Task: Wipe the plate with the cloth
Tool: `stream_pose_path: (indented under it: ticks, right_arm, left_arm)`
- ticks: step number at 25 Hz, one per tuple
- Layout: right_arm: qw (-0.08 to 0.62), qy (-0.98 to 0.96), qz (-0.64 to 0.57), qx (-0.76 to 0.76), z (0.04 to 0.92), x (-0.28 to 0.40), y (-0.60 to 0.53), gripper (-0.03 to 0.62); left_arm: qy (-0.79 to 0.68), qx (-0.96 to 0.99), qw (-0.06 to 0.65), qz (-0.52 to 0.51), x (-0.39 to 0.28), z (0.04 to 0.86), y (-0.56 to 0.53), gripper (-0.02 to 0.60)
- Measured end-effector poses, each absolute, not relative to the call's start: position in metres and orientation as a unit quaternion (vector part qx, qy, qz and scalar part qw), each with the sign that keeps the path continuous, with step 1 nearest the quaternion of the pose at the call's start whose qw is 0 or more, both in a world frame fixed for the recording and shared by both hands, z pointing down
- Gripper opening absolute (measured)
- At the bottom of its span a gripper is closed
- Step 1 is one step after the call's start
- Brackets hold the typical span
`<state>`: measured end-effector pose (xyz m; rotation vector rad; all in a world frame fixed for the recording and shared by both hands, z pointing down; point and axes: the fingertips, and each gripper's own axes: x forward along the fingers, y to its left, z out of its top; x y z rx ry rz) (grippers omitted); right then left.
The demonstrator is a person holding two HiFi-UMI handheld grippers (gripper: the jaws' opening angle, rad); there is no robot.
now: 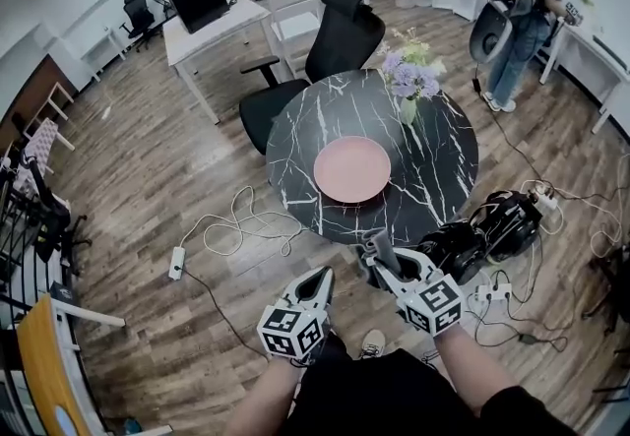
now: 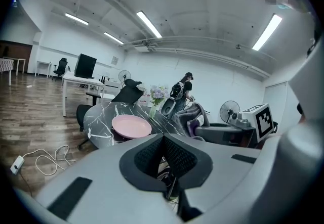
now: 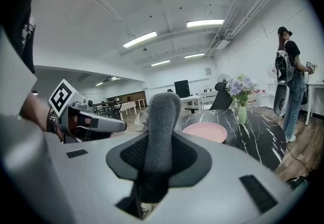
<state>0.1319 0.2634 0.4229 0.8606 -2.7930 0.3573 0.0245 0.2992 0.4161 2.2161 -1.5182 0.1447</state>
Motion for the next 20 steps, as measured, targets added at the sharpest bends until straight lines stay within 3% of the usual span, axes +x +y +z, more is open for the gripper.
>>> stream_pose_path:
  ticks: [20]
  right_arm:
    - [0.073,-0.937,0.125,0.318,0.418,0.146,0.213,0.106]
  left_arm:
    - [-0.554,0.806,0.201,0.063,0.020,0.409,0.240,0.018]
